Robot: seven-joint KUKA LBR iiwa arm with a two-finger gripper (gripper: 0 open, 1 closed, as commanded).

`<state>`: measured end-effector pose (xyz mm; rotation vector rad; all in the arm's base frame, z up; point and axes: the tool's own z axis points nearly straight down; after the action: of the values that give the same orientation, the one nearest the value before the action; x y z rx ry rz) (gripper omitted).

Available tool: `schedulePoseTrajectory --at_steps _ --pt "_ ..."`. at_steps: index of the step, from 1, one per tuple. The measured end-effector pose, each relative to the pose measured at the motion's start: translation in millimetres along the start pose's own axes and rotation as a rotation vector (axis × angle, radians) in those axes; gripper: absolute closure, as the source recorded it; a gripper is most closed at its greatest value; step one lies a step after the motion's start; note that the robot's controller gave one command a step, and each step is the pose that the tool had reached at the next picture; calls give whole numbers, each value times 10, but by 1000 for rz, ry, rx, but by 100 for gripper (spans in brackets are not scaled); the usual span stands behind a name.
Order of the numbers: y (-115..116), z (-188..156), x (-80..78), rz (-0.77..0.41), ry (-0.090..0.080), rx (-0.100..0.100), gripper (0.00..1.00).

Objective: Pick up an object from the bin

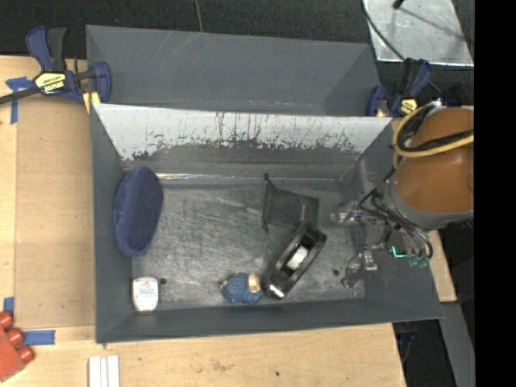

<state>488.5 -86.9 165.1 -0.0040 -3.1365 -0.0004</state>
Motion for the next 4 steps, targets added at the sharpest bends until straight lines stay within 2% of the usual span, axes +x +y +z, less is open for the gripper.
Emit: schedulePoseTrajectory --at_steps 1,2,3,4 --pt "336 627 -199 52 -12 1 0" --pt "308 639 -206 54 -13 5 100" --pt "295 -728 -80 51 -16 1 100" --pt "297 -683 -67 49 -8 1 0"
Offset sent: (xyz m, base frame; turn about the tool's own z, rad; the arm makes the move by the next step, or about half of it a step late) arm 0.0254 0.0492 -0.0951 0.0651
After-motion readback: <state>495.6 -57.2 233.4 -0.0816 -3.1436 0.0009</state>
